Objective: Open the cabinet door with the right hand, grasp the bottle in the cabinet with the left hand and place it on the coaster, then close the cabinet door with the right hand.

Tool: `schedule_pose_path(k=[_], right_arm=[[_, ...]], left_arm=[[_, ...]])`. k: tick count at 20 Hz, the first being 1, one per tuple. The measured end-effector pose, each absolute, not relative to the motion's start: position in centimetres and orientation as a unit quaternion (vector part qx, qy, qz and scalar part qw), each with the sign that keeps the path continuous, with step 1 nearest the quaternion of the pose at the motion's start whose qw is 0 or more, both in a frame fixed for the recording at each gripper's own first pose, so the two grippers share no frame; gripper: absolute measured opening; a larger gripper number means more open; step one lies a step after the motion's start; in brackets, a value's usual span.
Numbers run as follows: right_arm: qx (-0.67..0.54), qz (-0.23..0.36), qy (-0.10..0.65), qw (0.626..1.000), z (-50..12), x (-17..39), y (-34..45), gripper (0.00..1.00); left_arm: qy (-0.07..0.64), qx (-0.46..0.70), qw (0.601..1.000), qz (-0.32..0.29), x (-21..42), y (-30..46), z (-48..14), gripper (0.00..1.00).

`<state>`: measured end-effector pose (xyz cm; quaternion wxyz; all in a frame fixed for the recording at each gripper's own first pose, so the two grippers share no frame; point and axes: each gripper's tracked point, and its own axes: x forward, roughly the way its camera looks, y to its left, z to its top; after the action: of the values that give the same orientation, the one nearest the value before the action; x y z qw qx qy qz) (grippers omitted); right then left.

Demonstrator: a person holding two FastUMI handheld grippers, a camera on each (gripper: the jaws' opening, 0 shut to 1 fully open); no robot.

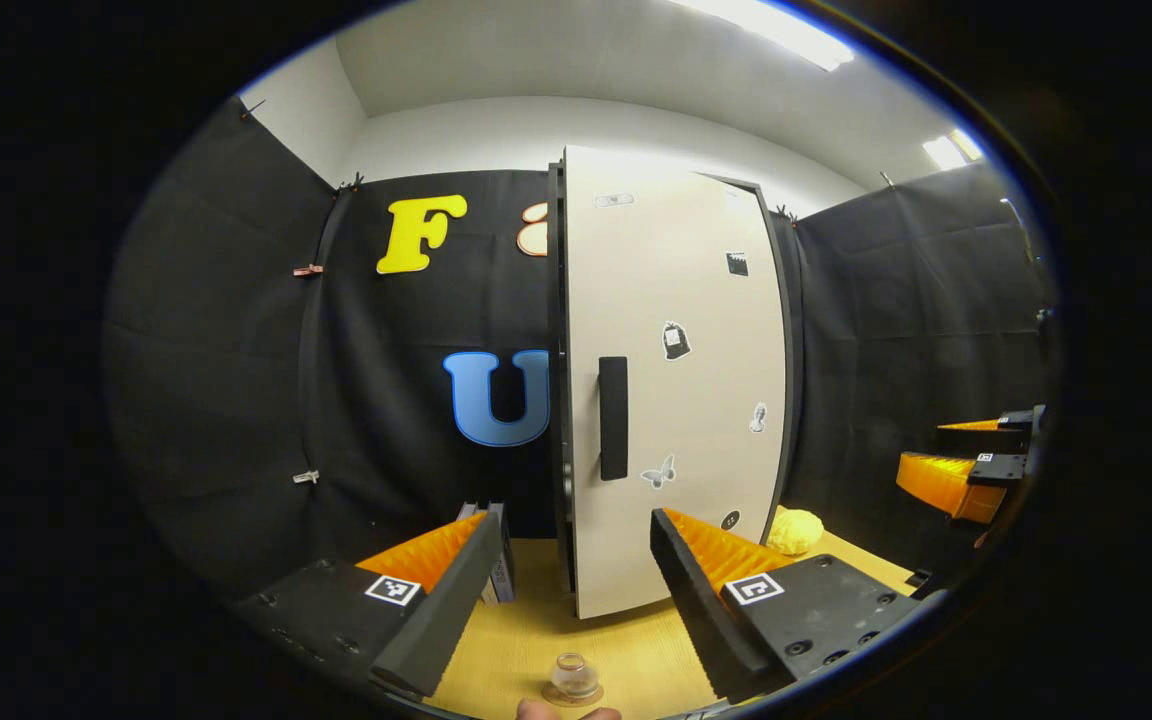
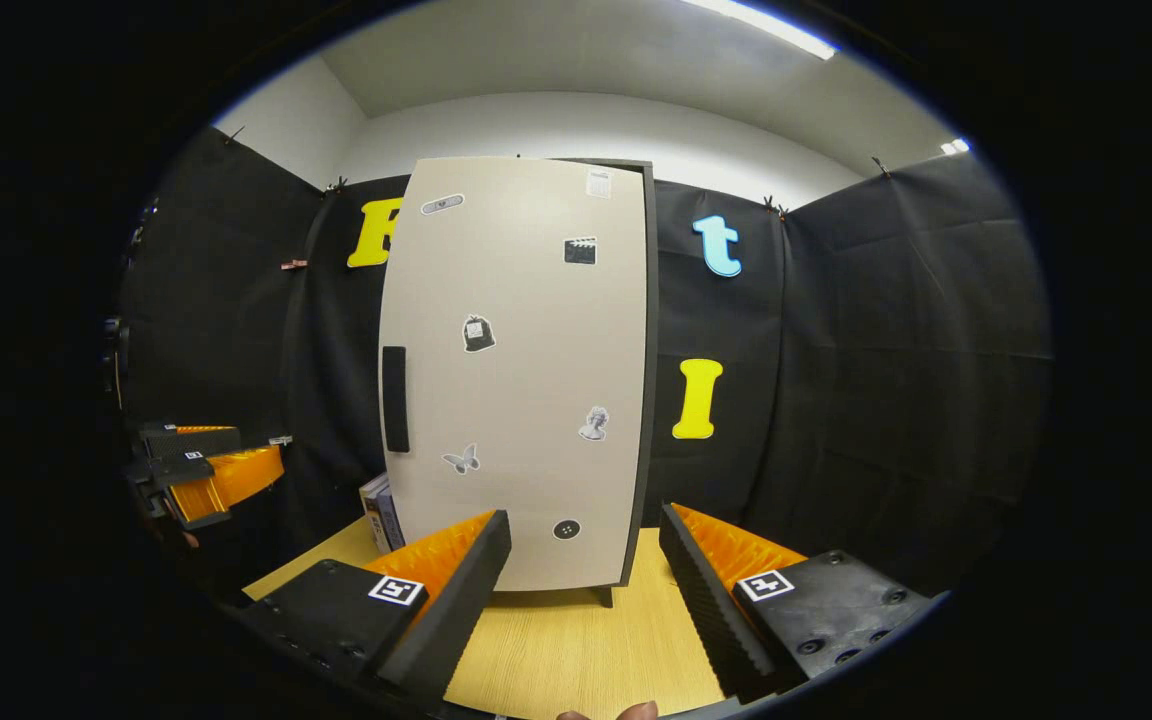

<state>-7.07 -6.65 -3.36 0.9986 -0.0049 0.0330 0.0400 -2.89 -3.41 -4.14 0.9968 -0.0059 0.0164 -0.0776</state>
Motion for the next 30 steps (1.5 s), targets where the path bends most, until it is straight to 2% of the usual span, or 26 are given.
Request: schedule_pose_path(k=[30], right_arm=[[-0.003, 0.036, 0.031, 0.999, -3.33, -7.03, -6.85, 0.98]], left_arm=[[0.01, -0.004, 0.997, -0.082, -2.81, -4.0, -4.55, 0.95]])
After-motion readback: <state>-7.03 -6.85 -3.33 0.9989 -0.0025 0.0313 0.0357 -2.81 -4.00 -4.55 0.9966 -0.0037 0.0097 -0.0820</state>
